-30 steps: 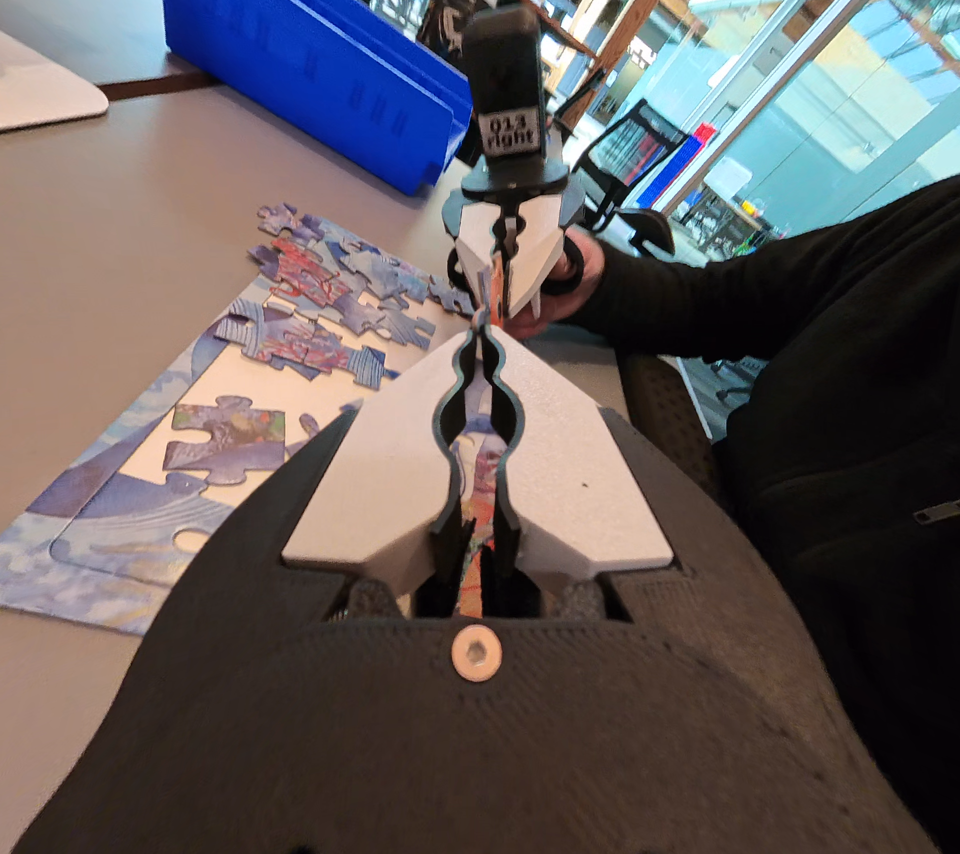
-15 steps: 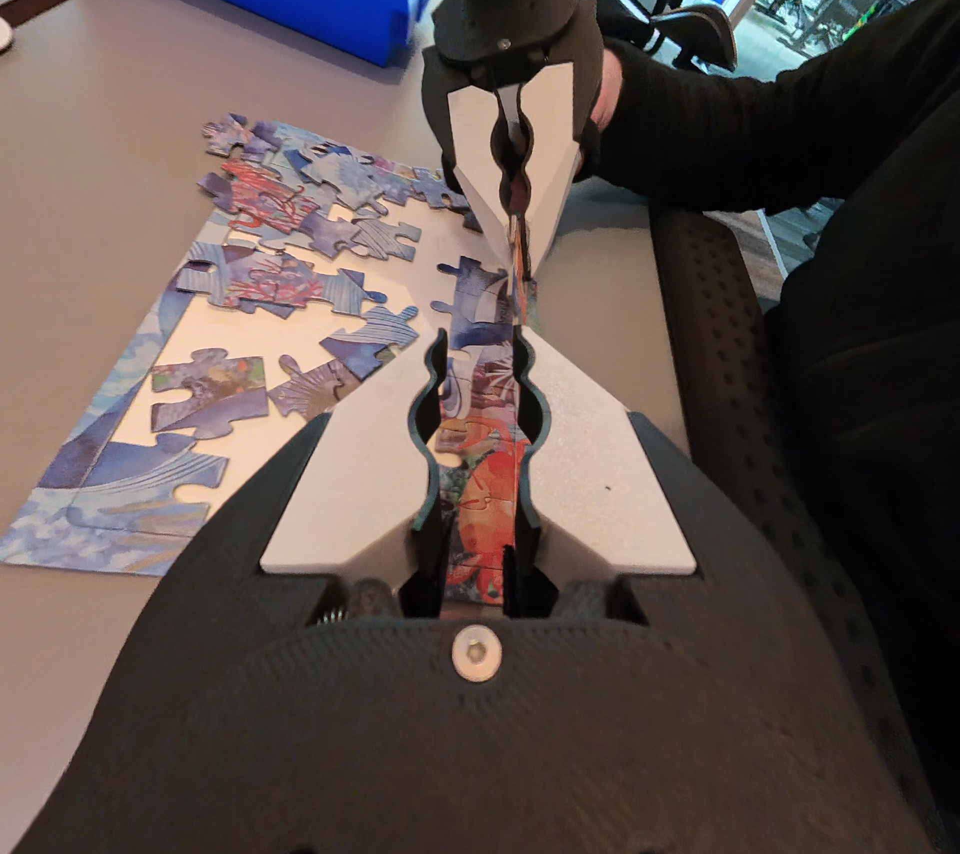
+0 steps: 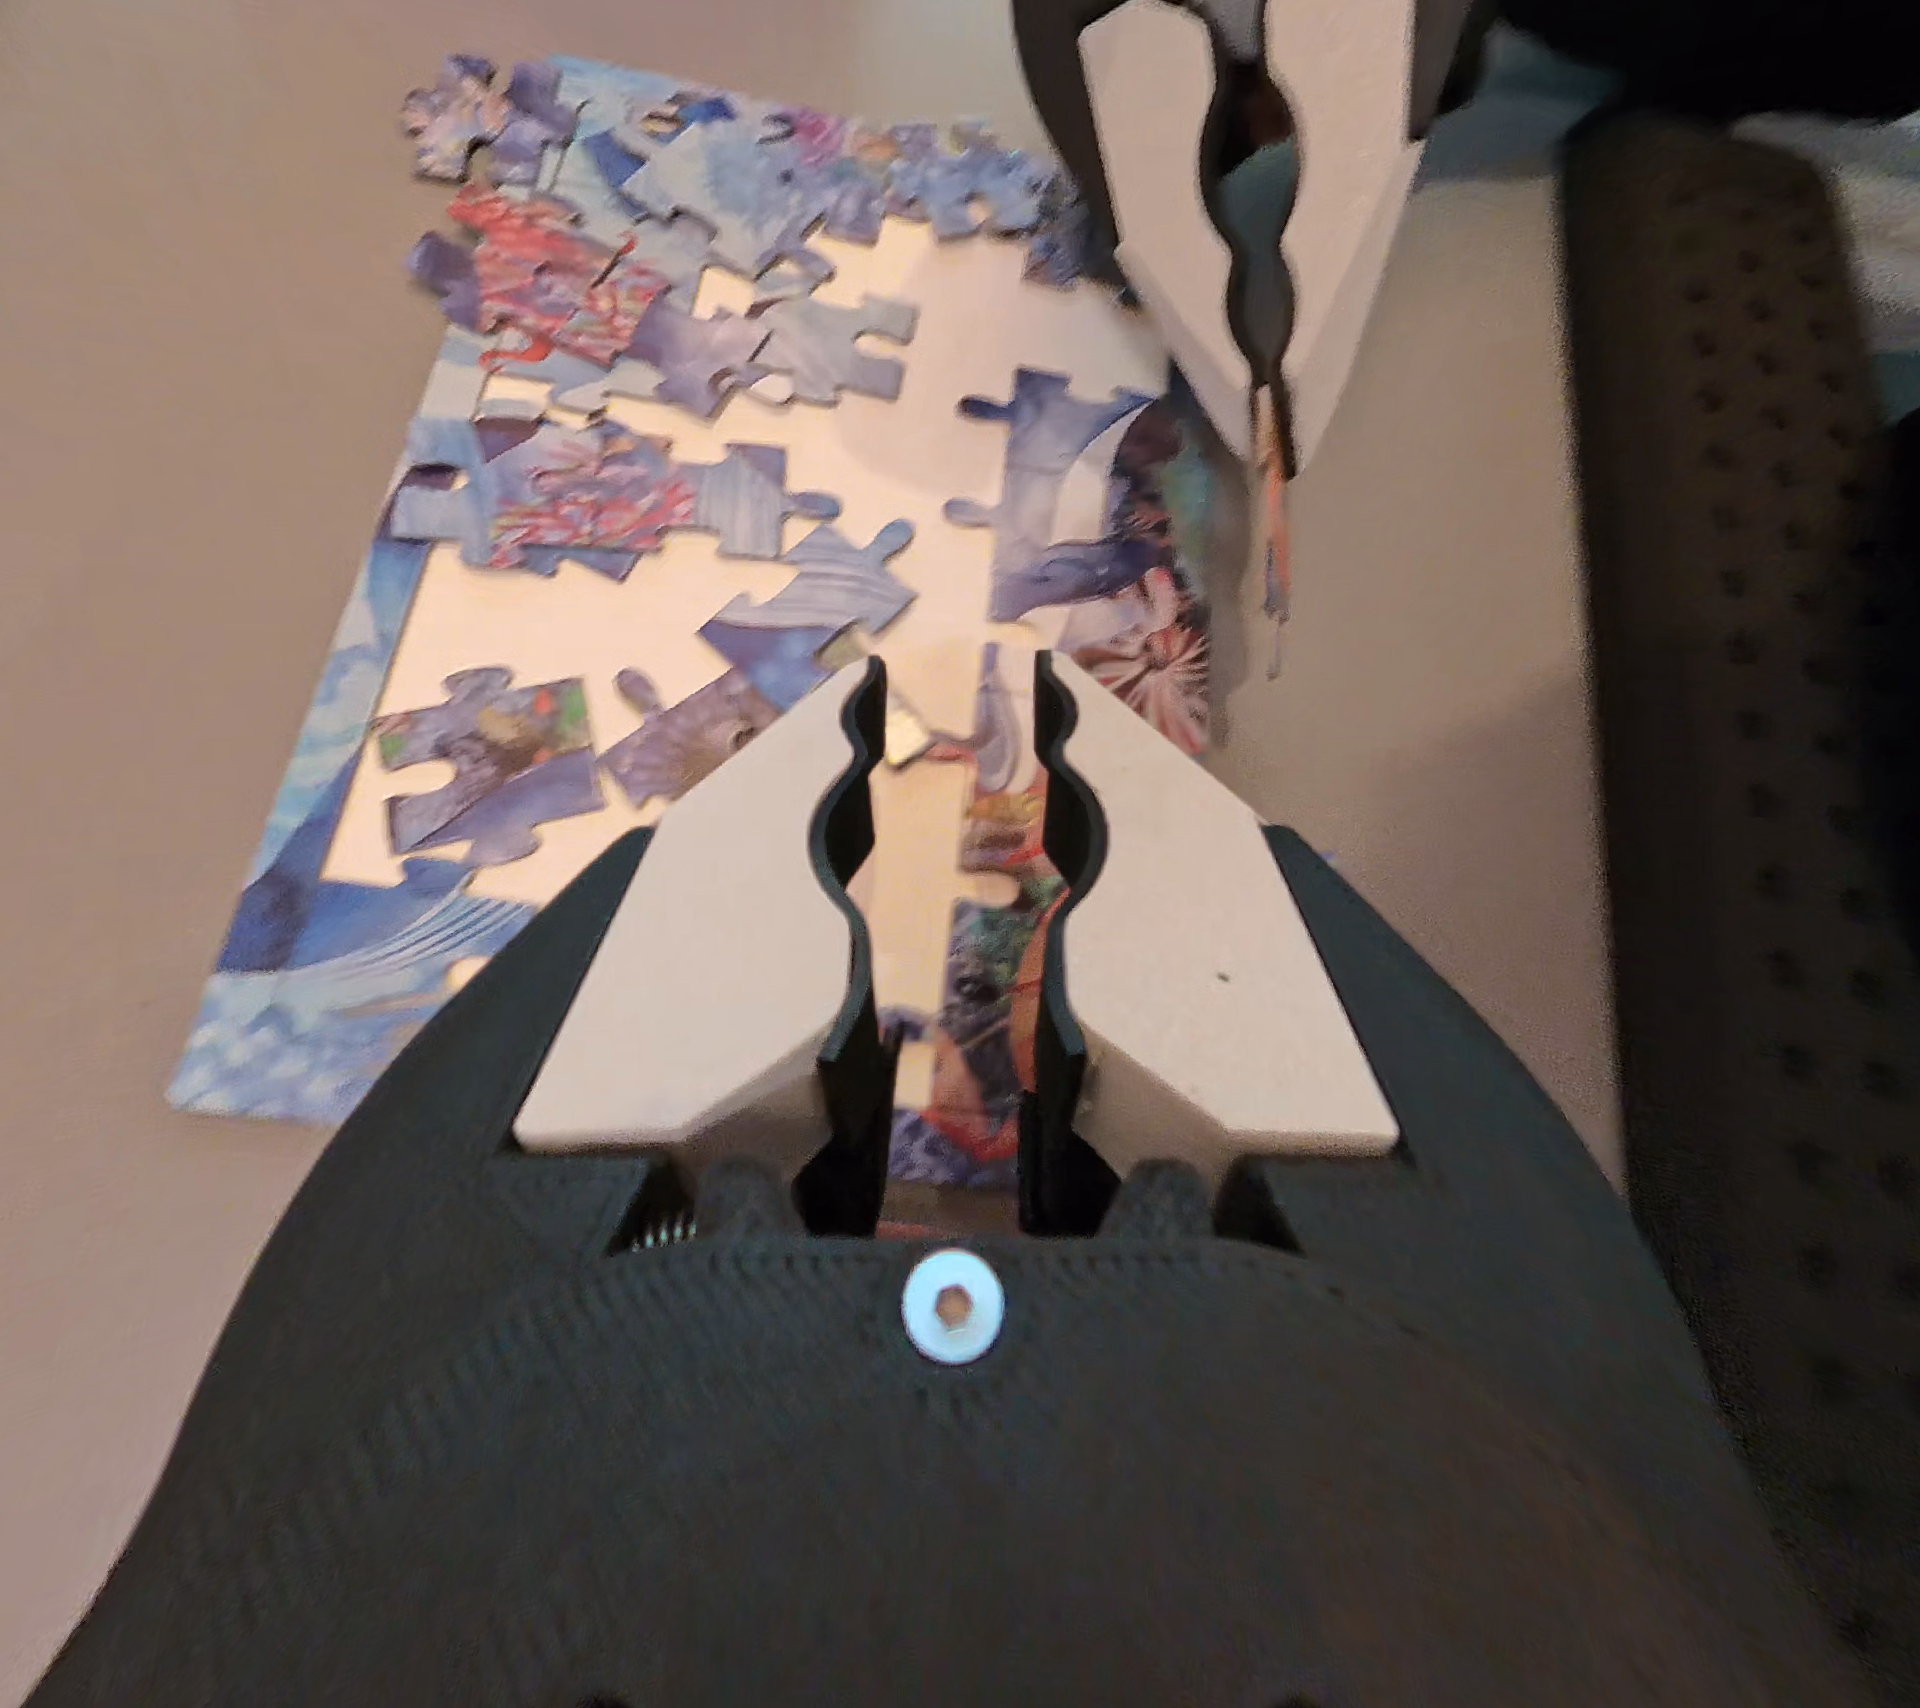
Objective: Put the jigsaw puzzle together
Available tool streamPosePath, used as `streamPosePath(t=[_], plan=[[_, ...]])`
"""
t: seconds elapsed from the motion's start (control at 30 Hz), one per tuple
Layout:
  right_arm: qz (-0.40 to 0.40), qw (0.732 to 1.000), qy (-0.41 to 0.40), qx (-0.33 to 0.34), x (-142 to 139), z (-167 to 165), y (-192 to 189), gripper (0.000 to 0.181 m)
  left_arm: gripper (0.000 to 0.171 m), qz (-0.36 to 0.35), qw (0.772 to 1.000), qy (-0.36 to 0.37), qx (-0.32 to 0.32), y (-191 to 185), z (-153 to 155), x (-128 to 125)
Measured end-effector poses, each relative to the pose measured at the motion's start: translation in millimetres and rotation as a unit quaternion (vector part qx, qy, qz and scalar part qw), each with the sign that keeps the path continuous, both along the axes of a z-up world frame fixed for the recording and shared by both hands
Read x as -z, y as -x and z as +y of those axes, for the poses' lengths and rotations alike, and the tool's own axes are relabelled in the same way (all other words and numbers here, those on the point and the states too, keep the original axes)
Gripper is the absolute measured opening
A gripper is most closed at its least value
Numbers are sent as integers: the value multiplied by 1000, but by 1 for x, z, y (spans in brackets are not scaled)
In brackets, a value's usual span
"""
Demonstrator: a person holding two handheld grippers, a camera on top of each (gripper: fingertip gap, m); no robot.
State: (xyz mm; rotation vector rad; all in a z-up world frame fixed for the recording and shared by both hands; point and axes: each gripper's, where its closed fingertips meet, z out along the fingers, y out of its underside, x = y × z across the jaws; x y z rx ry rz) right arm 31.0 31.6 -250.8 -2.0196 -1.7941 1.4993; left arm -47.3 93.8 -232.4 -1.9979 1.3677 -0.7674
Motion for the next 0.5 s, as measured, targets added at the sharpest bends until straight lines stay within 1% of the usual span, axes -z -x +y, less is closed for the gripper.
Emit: streamPosePath(t=[0.1,0.17,0.2,0.33,0.43,0.5], plan=[[-13,1000,0,16,5,6,-1,0,30,62,997,-49,-26,19,19,12],[-12,999,5,34,6,11,2,0,33,89,993,-67,-40,30,28,18],[-9,999,10,43,6,14,4,0,36,96,992,-72,-45,32,30,21],[-23,997,10,69,18,19,11,0,40,101,991,-80,-39,30,29,25],[-34,997,-4,75,25,21,16,19,40,108,989,-94,-40,27,34,26],[-32,996,-19,84,23,25,17,27,42,104,989,-94,-39,22,38,26]])
